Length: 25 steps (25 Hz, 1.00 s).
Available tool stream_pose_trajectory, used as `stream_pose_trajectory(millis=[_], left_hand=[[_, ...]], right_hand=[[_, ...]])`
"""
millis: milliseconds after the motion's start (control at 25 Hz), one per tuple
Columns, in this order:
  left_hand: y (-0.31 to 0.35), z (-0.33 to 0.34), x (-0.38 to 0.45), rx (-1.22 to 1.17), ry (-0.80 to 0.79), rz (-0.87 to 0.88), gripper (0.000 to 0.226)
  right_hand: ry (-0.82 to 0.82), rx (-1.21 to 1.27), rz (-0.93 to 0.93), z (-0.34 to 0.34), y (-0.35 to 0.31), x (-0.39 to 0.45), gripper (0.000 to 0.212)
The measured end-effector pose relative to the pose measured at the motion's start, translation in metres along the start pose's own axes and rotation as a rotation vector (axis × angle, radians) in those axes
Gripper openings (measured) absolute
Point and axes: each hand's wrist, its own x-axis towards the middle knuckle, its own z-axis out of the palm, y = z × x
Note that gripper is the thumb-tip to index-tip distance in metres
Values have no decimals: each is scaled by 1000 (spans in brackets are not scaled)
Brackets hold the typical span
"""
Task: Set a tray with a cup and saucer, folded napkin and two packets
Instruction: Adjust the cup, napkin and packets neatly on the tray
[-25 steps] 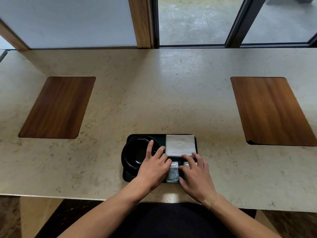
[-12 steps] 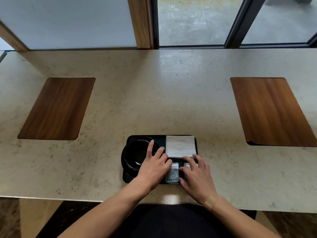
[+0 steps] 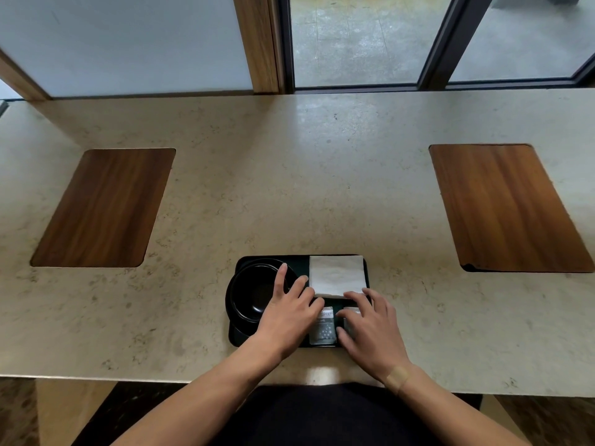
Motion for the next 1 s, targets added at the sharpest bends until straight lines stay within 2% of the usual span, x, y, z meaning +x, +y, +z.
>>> stream_pose_trajectory(millis=[160,320,520,760,1000], left_hand=[[5,-5,8,-34,59,44,36],[19,-6,21,-97,81,120,42],[31,-3,31,-132,41,147,54],[36,-2,36,-123,-7,164,61],[37,-3,37,-139,-42,170,59]], right_hand=[[76,64,57,-10,25,1,22],[-3,35,121,-13,51,-5,34],[-110,22,83,-10,55,-10,50],[-161,-7,73,-8,56,-6,60],[-209,-3,88,-7,58,-3,61]])
